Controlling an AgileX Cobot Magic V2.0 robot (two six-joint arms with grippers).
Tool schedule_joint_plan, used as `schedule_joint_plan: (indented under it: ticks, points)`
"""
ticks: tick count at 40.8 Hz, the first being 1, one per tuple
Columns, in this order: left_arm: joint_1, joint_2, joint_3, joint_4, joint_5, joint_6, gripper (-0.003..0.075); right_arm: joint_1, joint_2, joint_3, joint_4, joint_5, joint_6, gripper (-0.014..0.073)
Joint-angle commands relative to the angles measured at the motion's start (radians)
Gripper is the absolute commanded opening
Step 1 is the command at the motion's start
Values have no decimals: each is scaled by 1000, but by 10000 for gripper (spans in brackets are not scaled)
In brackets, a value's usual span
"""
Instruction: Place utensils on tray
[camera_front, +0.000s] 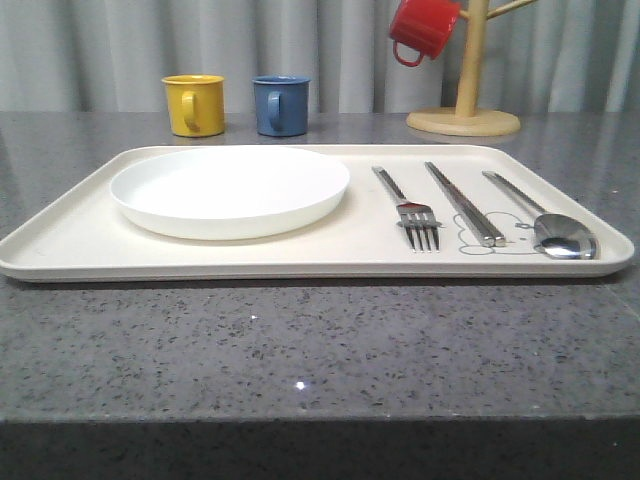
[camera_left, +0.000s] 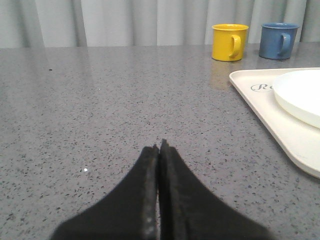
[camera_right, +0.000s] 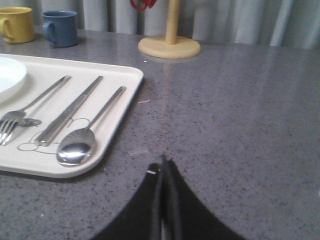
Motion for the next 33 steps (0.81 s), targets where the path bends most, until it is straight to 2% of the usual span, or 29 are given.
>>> schedule_joint_plan:
  ticks: [1, 4, 10, 33]
  points:
    - [2, -25, 2, -5, -87, -9, -18, -39, -42, 47, 5, -153, -8, -53]
    - [2, -25, 2, -5, -87, -9, -18, -68, -64, 58, 10, -108, -8, -53]
    - [2, -23, 2, -5, -87, -9, -18, -105, -63, 59, 10, -107, -8, -53]
    - [2, -23, 2, -5, -87, -9, -18, -105, -63, 59, 10, -103, -8, -53]
